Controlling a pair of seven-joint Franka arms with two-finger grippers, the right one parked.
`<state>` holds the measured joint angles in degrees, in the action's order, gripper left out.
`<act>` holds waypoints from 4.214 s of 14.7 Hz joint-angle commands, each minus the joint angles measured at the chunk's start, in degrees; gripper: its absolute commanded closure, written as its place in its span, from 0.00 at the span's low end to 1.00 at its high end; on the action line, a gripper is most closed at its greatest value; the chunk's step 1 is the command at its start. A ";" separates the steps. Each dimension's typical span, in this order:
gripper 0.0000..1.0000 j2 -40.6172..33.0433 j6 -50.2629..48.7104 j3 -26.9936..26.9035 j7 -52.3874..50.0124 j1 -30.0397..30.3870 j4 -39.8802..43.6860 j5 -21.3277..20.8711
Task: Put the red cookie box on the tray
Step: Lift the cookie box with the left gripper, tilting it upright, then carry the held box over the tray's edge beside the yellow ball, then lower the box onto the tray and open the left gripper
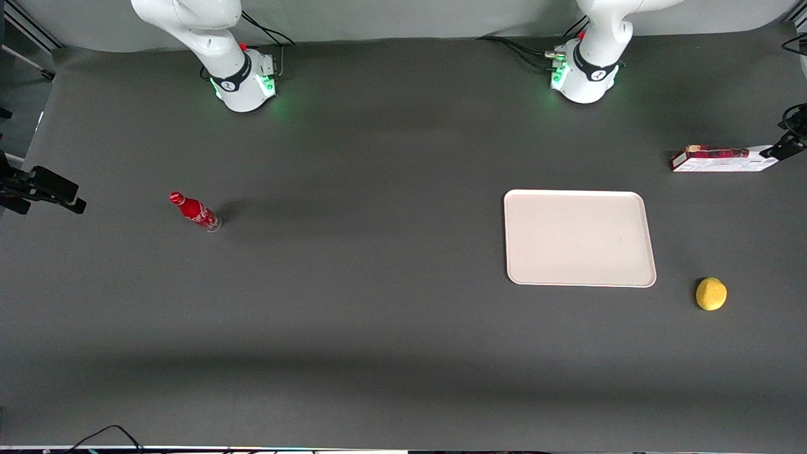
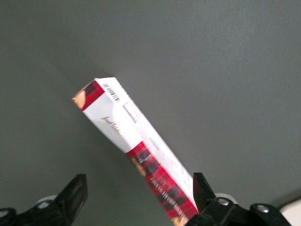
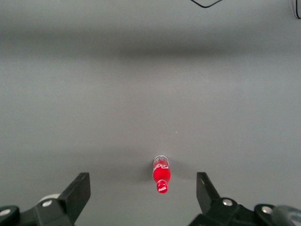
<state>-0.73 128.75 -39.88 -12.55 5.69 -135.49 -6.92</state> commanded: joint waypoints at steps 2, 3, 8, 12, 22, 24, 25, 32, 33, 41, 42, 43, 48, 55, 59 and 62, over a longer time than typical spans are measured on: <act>0.00 0.81 13.96 -0.02 -4.67 -0.24 -8.55 -0.20; 0.00 1.69 16.25 -0.02 -4.67 -0.15 -9.43 -0.20; 0.00 5.99 25.67 -0.02 -4.15 0.02 -13.56 -0.20; 0.00 7.58 28.48 -0.02 -3.44 0.46 -14.71 -0.20; 1.00 8.04 26.93 0.51 -3.53 0.55 -13.14 -0.20; 1.00 4.62 20.35 3.04 -3.62 0.64 -10.16 -0.20; 1.00 2.51 16.23 4.36 -4.23 0.55 -8.31 -0.11; 1.00 -3.75 -19.47 23.24 -6.35 0.38 16.02 -0.11; 1.00 -3.58 -20.72 26.58 -5.47 0.38 17.88 -0.11; 1.00 7.65 -20.99 39.71 11.63 -0.59 23.96 1.38; 1.00 9.59 -20.47 39.71 16.46 -0.59 23.96 2.34; 1.00 11.43 -19.77 39.53 20.25 -0.50 23.96 4.00; 1.00 16.99 -12.84 39.53 24.41 -0.59 21.51 4.81; 1.00 19.53 -3.60 39.53 24.42 -0.59 17.37 5.25; 0.92 19.80 -2.36 39.53 24.33 -0.68 16.49 5.25; 0.00 20.07 -2.62 39.62 24.16 -0.68 17.27 5.43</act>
<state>19.94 125.78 -0.20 10.57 5.14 -118.34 -2.50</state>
